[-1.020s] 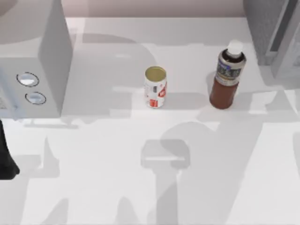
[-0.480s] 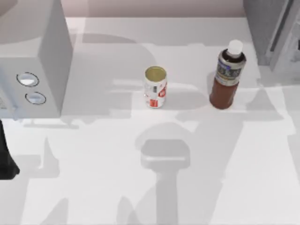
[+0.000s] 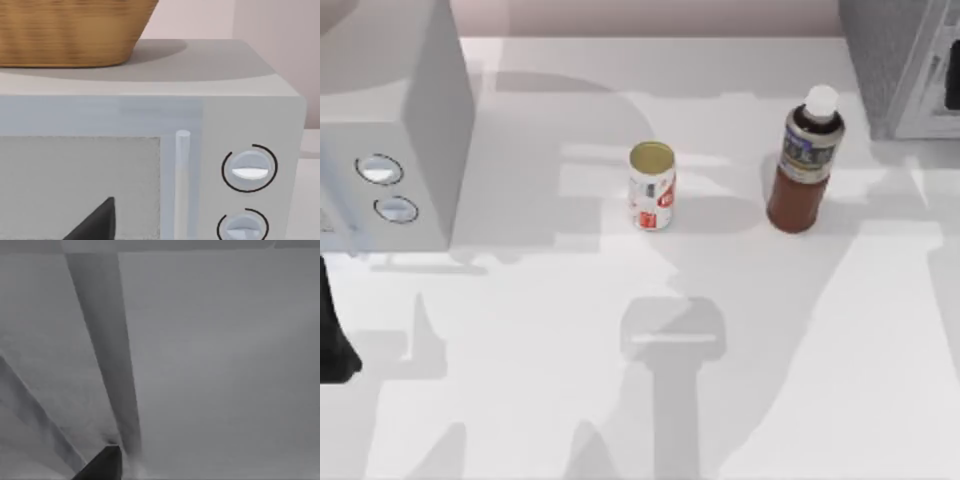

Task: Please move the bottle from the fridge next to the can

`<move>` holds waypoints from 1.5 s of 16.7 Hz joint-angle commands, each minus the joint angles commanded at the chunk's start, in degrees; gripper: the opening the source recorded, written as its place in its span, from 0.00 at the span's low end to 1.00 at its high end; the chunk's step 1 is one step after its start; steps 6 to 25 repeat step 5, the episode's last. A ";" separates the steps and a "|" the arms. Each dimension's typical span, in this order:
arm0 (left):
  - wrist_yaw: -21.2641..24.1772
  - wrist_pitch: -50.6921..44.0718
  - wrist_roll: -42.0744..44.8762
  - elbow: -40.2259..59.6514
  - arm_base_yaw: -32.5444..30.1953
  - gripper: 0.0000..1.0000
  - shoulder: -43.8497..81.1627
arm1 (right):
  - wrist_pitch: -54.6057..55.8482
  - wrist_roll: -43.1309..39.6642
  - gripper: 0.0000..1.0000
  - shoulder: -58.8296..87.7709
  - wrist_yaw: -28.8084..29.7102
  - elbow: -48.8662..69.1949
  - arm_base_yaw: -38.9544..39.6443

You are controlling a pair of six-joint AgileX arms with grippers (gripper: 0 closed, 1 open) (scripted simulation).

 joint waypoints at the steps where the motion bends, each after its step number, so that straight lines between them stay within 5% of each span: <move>1: 0.00 0.00 0.00 0.00 0.00 1.00 0.00 | -0.50 0.00 1.00 1.71 0.07 2.23 -0.01; 25: 0.00 0.00 0.00 0.00 0.00 1.00 0.00 | -1.40 0.00 1.00 4.84 0.19 6.17 -0.02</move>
